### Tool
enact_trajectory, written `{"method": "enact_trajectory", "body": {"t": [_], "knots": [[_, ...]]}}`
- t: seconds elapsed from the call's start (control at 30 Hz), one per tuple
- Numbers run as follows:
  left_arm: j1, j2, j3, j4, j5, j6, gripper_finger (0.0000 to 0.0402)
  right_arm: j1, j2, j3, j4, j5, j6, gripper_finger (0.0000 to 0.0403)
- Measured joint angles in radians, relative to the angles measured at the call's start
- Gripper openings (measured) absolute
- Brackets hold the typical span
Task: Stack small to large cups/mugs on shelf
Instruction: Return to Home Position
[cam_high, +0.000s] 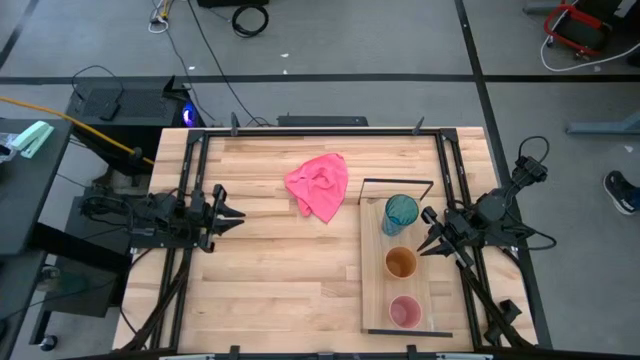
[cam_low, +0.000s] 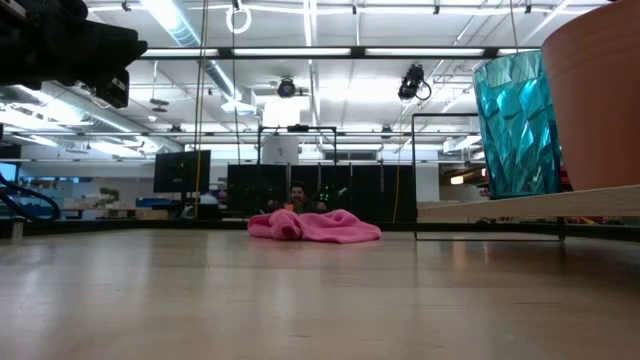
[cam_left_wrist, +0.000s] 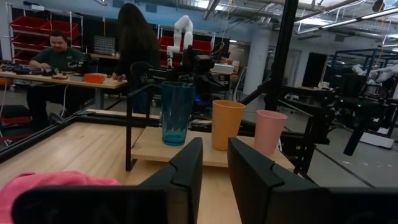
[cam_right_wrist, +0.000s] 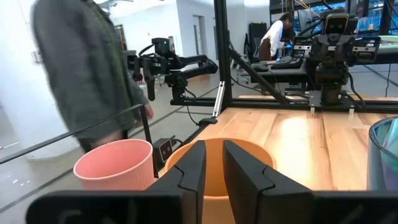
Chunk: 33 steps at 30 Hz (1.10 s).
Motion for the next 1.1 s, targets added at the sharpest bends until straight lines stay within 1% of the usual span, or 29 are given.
{"method": "enact_trajectory", "body": {"t": [0.23,0.53,0.83,1.1], "knots": [[0.000,0.000,0.000,0.000,0.000,0.000,0.0089,0.000,0.000,0.000,0.000,0.000,0.000,0.0062],[0.000,0.000,0.000,0.000,0.000,0.000,0.0080,0.000,0.000,0.000,0.000,0.000,0.000,0.0062],[0.000,0.000,0.000,0.000,0.000,0.000,0.0089,0.000,0.000,0.000,0.000,0.000,0.000,0.0062],[0.000,0.000,0.000,0.000,0.000,0.000,0.0081,0.000,0.000,0.000,0.001,0.000,0.000,0.0062]]}}
